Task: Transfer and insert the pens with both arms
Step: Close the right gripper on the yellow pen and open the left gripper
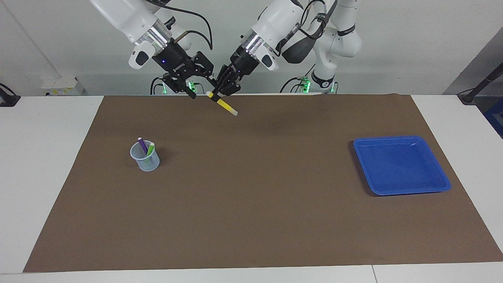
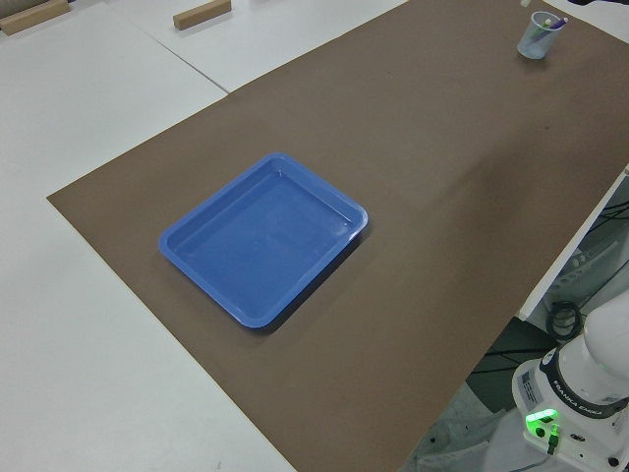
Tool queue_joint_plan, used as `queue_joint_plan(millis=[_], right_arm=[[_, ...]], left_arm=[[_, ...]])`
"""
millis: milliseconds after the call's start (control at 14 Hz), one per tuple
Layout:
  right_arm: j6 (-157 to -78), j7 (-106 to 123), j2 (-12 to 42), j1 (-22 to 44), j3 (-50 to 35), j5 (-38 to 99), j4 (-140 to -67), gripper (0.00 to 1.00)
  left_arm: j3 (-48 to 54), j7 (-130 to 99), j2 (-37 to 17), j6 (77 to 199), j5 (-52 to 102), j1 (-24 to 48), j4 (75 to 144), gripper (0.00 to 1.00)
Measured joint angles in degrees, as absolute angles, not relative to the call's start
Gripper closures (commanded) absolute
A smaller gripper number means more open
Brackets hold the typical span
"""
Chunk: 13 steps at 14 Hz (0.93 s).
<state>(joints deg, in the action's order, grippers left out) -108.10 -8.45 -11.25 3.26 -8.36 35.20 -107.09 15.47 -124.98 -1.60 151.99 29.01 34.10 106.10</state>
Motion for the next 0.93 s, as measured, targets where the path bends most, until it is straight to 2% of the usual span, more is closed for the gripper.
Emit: queue_joint_plan(millis=[428,641,927], right_arm=[[-108.1,-8.4,-11.2,3.3,-8.4,35.2,-107.2,0.33],[-108.1,-8.4,-11.2,3.3,-8.4,35.2,-107.2,0.34],[-108.1,-8.4,-11.2,3.3,-8.4,35.2,-107.2,0.45]], left_arm=[[15.6,-125.1,-1.7,152.2,29.0,34.4,106.1,1.0],[15.6,-125.1,-1.7,152.2,29.0,34.4,106.1,1.0],[15.6,-125.5,-1.7,152.3,29.0,34.4,105.9,1.0]])
